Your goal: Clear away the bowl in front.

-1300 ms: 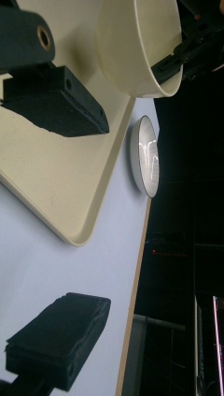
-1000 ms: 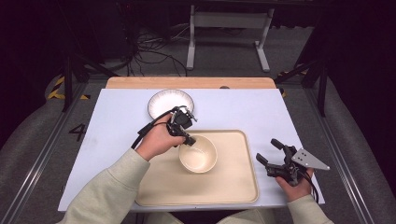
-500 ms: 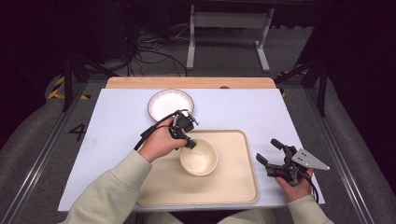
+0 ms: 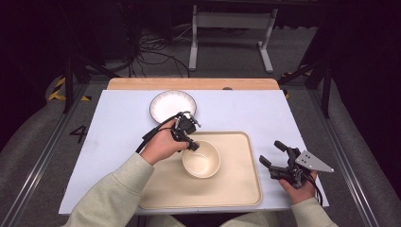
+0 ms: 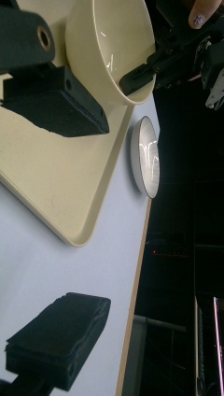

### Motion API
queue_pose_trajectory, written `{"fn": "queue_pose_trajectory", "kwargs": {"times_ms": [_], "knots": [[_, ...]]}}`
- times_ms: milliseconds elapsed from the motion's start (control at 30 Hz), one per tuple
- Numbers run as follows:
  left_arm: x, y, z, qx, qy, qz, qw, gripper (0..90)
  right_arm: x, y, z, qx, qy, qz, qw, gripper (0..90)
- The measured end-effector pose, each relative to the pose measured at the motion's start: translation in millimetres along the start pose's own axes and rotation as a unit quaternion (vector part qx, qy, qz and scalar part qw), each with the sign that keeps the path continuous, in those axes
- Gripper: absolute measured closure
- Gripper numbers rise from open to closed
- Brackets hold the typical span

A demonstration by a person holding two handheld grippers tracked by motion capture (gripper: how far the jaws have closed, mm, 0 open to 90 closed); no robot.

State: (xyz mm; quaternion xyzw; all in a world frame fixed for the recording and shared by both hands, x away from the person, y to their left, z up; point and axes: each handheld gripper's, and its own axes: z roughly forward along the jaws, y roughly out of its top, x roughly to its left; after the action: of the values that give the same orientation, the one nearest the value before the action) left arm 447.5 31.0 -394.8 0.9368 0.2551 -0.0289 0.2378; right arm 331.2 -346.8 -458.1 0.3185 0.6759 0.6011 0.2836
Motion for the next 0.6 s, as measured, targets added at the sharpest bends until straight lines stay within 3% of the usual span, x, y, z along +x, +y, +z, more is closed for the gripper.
{"fn": "queue_pose_trajectory", "kwargs": {"times_ms": [533,600], "knots": [[0.8,-2.3,1.0,0.005,0.012,-0.014,0.9998,75.9,-0.3,0.1,0.4,0.001,0.001,0.001,1.0000,14.6],[2.6,-1.9,1.3,0.010,0.017,0.001,0.9998,74.2,-0.2,0.1,0.4,0.001,0.001,0.001,1.0000,14.6]]}}
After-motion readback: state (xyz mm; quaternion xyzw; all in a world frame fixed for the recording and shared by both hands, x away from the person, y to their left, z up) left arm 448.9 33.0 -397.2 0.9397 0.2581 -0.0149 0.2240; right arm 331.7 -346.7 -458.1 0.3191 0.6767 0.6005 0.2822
